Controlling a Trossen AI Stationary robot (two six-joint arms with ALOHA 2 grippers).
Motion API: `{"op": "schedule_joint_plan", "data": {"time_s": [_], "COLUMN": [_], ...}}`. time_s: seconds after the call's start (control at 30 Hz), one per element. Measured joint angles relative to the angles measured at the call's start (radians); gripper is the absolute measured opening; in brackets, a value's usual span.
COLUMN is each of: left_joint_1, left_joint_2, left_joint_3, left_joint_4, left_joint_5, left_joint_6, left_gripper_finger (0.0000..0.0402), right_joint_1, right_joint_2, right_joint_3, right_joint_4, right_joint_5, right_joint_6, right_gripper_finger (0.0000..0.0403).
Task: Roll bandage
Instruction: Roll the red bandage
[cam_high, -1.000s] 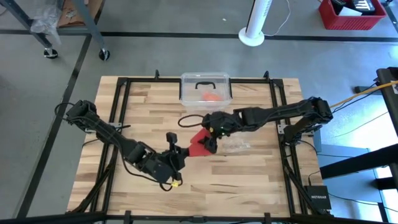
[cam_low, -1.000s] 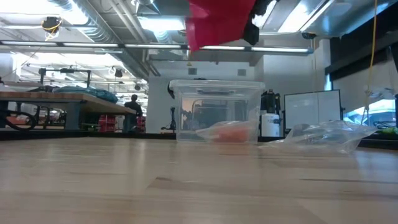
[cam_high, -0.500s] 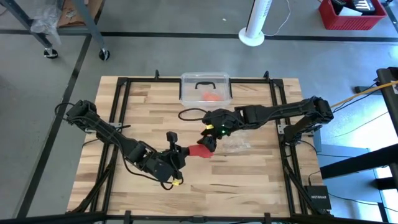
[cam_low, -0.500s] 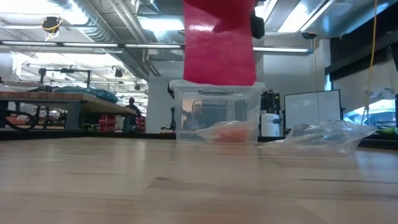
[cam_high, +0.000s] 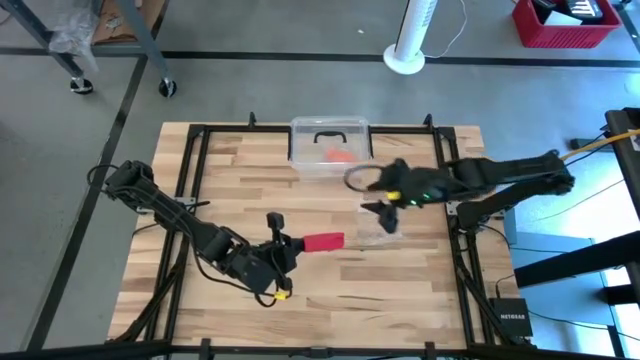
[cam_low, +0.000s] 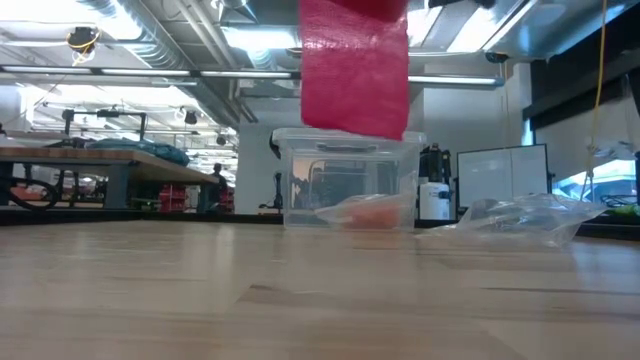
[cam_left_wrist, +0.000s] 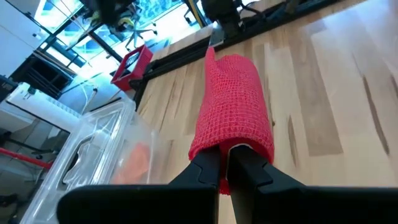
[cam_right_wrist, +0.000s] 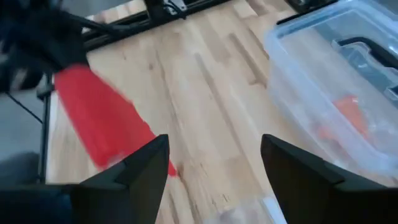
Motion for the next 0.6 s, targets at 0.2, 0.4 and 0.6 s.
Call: {"op": "schedule_joint_plan", "data": {"time_s": [0.2,0.4,0.6], "left_joint_1": [0.0,0.032,0.095], "left_joint_2": [-0.003,-0.003,-0.025], "left_joint_3": [0.0,-0.058,-0.138], "left_joint_4": [0.081,0.282,0.427], "left_joint_5": [0.033,0.122,0.229], "left_joint_6": [0.018,0.078,0.073], "left_gripper_finger": [0.0004,0.0004,0.0004], "right_joint_1": [0.162,0.264,0.277], "right_joint_2": [-0.196,-0.307,-0.251], "right_joint_3": [-0.295,-0.674,-0.869], "right_joint_4": [0.256,0.747,0.969], "right_joint_5": [0.076,0.103,0.097], "right_joint_6": [-0.026,-0.125,-0.091], "right_gripper_finger": [0.0257,0.0257,0.0257]}}
